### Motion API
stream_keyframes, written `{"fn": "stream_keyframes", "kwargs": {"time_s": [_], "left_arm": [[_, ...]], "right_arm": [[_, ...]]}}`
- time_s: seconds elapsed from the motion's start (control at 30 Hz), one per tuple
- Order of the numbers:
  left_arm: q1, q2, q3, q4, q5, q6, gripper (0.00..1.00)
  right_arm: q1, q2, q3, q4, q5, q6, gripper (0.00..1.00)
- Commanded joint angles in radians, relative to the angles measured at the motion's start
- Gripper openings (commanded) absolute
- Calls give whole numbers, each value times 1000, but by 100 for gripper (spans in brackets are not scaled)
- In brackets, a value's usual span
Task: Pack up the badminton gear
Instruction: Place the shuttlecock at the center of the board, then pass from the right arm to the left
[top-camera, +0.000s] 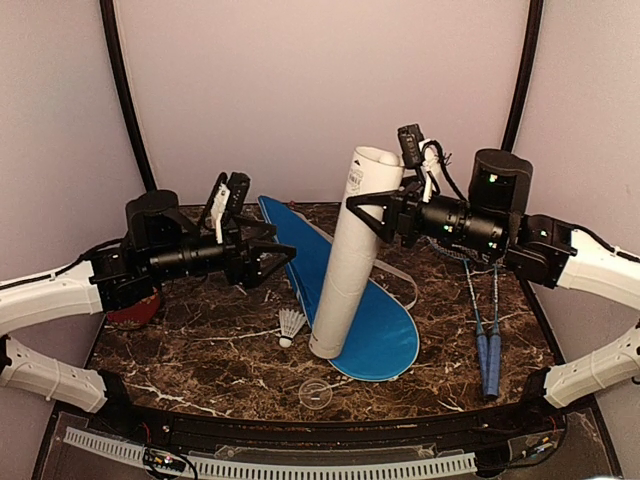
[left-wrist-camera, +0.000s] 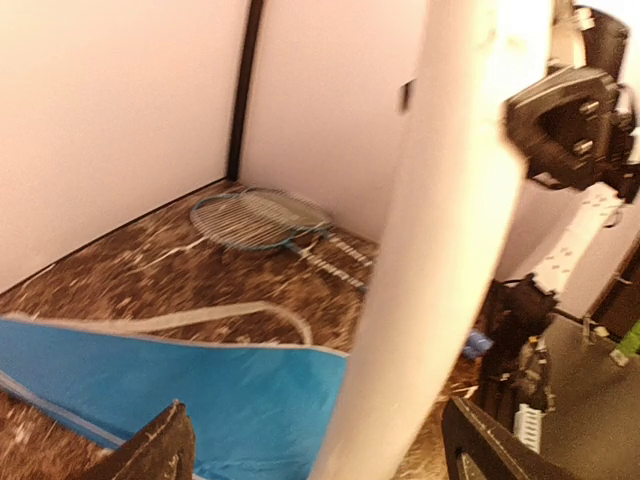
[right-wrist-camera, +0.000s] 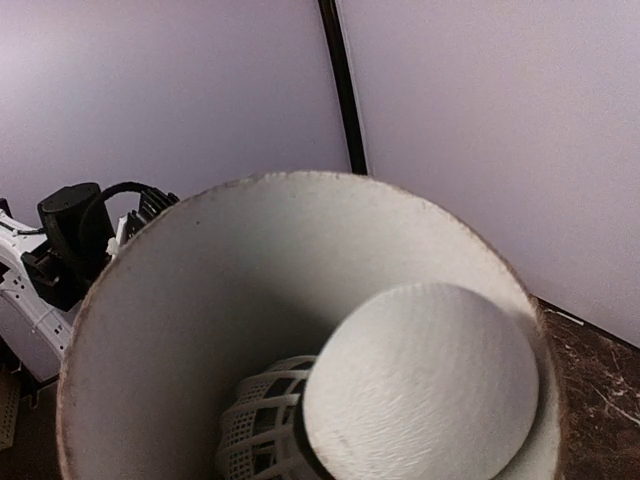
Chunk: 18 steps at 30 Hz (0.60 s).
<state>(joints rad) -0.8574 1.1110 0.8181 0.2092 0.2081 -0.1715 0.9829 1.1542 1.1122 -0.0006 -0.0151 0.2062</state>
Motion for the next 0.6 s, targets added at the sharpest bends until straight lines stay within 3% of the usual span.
{"fn": "stream_keyframes", "kwargs": {"time_s": [0.0,0.07,0.1,0.23,0.57], "left_arm": [[-7,32,119,37,338,-2,88],[-14,60,155,42,411,-10,89],[-18,75,173,39,438,-6,89],[-27,132,237,16,522,7,89],[-61,189,258,76,582,-19,92]], "right_arm": [[-3,16,34,169,-130,55,48],[-3,31,62,214,-167,65,48],[-3,39,67,234,-296,106,48],[-3,76,82,302,-434,183,48],[9,109,82,307,-436,195,48]]}}
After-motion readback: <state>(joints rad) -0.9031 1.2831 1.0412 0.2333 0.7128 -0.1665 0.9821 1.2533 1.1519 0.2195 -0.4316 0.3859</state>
